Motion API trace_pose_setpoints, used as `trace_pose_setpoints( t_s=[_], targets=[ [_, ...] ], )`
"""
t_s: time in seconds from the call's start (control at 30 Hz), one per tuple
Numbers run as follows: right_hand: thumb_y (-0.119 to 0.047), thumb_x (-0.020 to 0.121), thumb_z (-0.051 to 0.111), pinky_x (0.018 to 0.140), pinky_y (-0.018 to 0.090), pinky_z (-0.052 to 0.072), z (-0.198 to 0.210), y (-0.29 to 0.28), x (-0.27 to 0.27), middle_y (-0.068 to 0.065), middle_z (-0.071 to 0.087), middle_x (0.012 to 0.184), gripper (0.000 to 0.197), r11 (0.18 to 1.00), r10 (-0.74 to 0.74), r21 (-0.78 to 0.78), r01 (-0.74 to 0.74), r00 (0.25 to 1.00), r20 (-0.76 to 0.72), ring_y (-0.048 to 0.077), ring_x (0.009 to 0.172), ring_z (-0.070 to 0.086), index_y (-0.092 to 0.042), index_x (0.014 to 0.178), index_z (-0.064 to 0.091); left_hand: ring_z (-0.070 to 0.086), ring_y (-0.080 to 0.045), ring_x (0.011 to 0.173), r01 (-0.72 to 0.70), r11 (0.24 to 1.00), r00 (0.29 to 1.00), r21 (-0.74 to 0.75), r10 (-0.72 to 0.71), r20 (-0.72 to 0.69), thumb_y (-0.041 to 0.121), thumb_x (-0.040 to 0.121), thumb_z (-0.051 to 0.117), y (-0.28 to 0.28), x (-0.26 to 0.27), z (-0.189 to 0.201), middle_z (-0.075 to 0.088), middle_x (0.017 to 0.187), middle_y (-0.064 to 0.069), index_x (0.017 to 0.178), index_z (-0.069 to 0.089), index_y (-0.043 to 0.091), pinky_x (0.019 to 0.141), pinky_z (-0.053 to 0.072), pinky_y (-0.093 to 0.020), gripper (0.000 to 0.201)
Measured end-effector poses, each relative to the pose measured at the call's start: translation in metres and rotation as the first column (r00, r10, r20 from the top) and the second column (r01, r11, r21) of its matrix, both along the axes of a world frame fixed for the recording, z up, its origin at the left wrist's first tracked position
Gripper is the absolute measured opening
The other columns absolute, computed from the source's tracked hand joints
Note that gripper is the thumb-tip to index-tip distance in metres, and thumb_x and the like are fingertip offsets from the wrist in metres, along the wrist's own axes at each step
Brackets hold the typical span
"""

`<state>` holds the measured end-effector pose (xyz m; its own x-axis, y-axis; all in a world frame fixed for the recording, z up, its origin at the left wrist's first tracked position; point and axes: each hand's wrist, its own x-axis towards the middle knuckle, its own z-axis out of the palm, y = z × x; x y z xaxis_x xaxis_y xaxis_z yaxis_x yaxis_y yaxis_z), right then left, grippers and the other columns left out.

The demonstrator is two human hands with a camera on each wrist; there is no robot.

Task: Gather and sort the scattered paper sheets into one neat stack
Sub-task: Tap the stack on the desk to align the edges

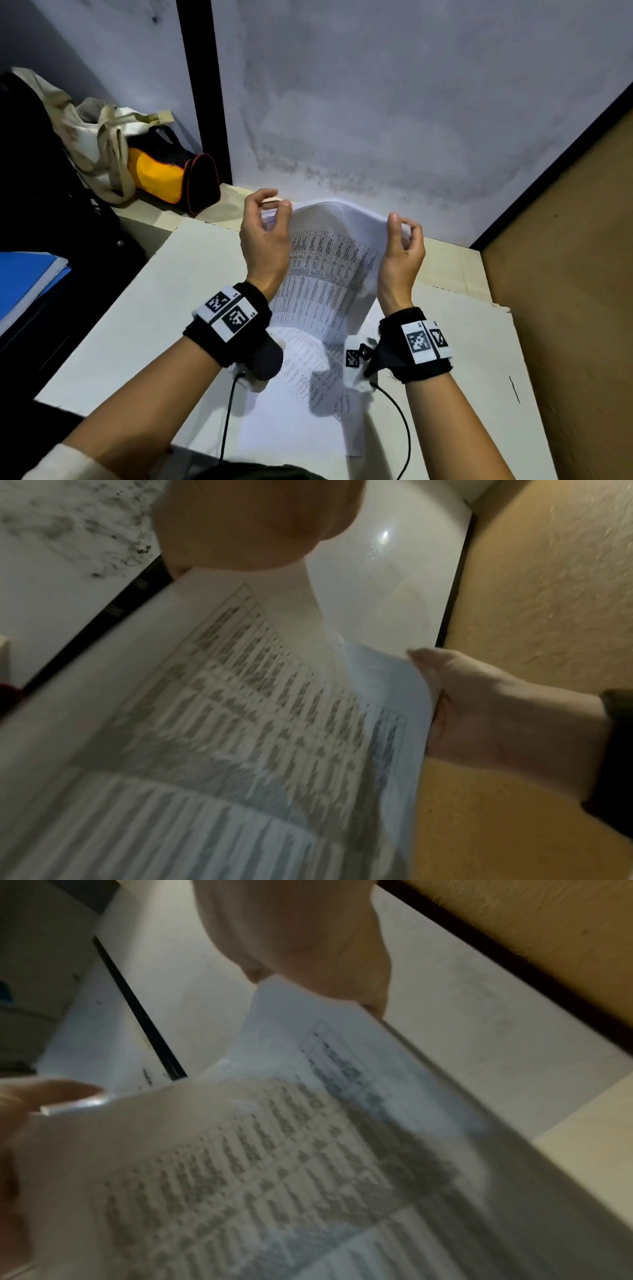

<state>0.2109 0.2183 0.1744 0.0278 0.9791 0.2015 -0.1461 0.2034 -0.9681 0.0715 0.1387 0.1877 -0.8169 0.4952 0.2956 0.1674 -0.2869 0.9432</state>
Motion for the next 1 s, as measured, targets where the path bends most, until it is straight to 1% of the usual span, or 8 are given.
trace_pose_setpoints(
  t_s=[0.1,0.23,0.33,0.4,0.5,0.6,0.77,1.0],
  targets=[
    [-0.036,0.075,0.070,0.091,0.031,0.051,-0.026,0.007,0.019,0.005,0.064,0.110,0.050,0.960,0.255,-0.139,-0.244,0.965,0.068,0.012,0.101,0.062,-0.011,0.115,0.053,0.060,0.001,0.083,0.178,0.984,0.983,0.013,-0.178,0.037,0.020,0.086,0.061,-0.010,-0.007,-0.014,0.056,0.096,0.009,0.114,0.037,0.024,0.079,0.052,-0.020,0.037],
    [-0.007,0.078,0.069,0.080,0.033,0.050,-0.060,0.006,0.036,-0.006,0.074,0.084,0.024,0.855,0.466,-0.356,-0.377,0.860,0.209,0.008,0.079,0.070,-0.005,0.101,0.065,0.063,-0.010,0.099,0.352,0.902,0.935,-0.250,-0.329,0.130,0.013,0.085,0.062,-0.018,-0.027,-0.048,0.061,0.114,-0.008,0.121,0.044,0.008,0.092,0.051,-0.037,0.041],
    [-0.004,0.075,0.071,0.083,0.037,0.051,-0.078,0.004,0.041,-0.003,0.074,0.088,0.021,0.837,0.478,-0.403,-0.371,0.854,0.207,0.019,0.088,0.069,-0.008,0.095,0.068,0.061,-0.023,0.108,0.457,0.821,0.889,-0.341,-0.415,0.194,0.008,0.082,0.065,-0.023,-0.036,-0.063,0.060,0.119,-0.013,0.126,0.042,0.005,0.097,0.048,-0.046,0.050],
    [-0.015,0.068,0.079,0.083,0.037,0.052,-0.080,0.003,0.040,-0.003,0.074,0.088,0.026,0.834,0.471,-0.405,-0.376,0.867,0.164,0.024,0.092,0.068,-0.010,0.092,0.070,0.064,-0.021,0.101,0.509,0.788,0.861,-0.347,-0.454,0.231,0.004,0.077,0.070,-0.024,-0.043,-0.065,0.065,0.112,-0.009,0.120,0.047,0.007,0.093,0.050,-0.044,0.049],
    [-0.050,0.035,0.088,0.081,0.026,0.056,-0.075,0.002,0.039,-0.005,0.075,0.088,0.071,0.839,0.459,-0.370,-0.398,0.884,0.088,0.014,0.089,0.069,-0.014,0.093,0.069,0.068,-0.014,0.089,0.593,0.760,0.797,-0.266,-0.509,0.325,0.017,0.058,0.079,-0.026,-0.054,-0.063,0.071,0.097,0.003,0.104,0.056,0.017,0.081,0.056,-0.031,0.052],
    [-0.053,0.031,0.088,0.077,0.022,0.055,-0.067,0.004,0.039,-0.007,0.075,0.088,0.087,0.839,0.474,-0.330,-0.432,0.879,0.054,0.009,0.087,0.069,-0.009,0.102,0.065,0.065,-0.017,0.092,0.604,0.755,0.788,-0.254,-0.520,0.328,0.015,0.058,0.074,-0.024,-0.055,-0.060,0.068,0.100,-0.002,0.103,0.056,0.016,0.077,0.054,-0.026,0.048],
    [-0.012,0.071,0.076,0.092,0.036,0.049,-0.063,0.002,0.033,-0.006,0.073,0.088,0.020,0.856,0.437,-0.365,-0.365,0.889,0.135,0.012,0.087,0.068,-0.016,0.089,0.068,0.064,-0.015,0.092,0.591,0.774,0.796,-0.225,-0.516,0.317,0.000,0.077,0.065,-0.020,-0.052,-0.060,0.066,0.103,-0.001,0.105,0.053,0.019,0.082,0.050,-0.031,0.036],
    [-0.029,0.069,0.075,0.087,0.025,0.048,-0.065,-0.004,0.028,-0.002,0.070,0.099,0.028,0.864,0.446,-0.339,-0.372,0.879,0.172,0.005,0.088,0.067,-0.017,0.093,0.067,0.049,-0.022,0.122,0.549,0.761,0.834,-0.344,-0.528,0.163,0.015,0.095,0.044,-0.023,-0.046,-0.069,0.050,0.128,-0.005,0.131,0.028,0.019,0.103,0.040,-0.041,0.039]
  ],
)
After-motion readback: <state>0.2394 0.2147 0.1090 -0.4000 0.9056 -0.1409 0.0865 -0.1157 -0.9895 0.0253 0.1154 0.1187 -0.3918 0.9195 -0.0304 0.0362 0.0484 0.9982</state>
